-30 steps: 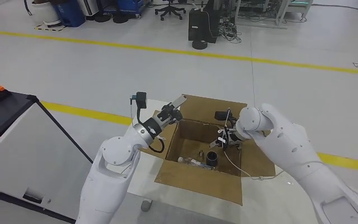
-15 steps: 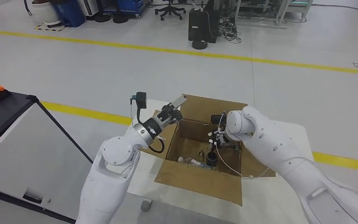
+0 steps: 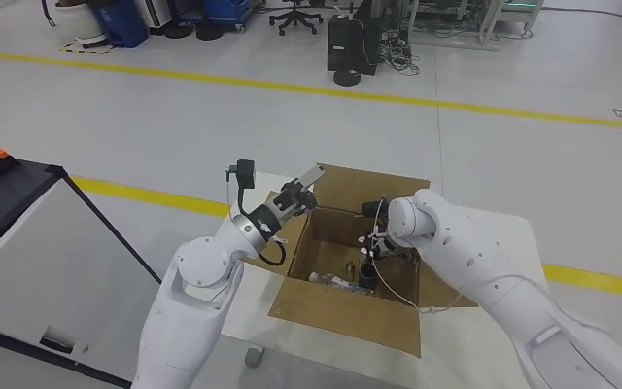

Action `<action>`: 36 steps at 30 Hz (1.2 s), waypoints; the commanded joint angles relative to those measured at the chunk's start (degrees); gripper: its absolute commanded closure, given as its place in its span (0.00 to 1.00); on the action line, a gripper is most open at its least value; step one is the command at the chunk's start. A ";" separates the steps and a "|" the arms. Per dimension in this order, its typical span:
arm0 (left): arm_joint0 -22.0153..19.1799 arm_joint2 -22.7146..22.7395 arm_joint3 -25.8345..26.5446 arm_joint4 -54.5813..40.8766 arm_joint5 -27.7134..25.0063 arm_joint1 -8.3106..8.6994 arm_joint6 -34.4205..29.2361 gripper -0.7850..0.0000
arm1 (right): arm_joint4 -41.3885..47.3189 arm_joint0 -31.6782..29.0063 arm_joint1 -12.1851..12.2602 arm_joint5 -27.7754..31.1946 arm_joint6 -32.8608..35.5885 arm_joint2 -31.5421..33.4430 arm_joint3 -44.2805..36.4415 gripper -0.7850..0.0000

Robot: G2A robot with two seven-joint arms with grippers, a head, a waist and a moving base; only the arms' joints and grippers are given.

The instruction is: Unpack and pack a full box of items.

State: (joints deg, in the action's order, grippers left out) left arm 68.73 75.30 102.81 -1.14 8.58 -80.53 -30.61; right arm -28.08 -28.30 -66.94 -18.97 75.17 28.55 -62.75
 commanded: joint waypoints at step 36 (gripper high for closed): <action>0.00 0.00 0.00 0.00 0.00 0.00 0.00 0.00 | -9.01 -5.73 1.82 5.15 1.05 4.81 -2.73 0.00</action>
State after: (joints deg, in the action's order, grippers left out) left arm 68.73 75.30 102.81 -1.14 8.58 -80.53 -30.61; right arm -36.94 -34.05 -65.00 -13.77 76.30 33.40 -65.71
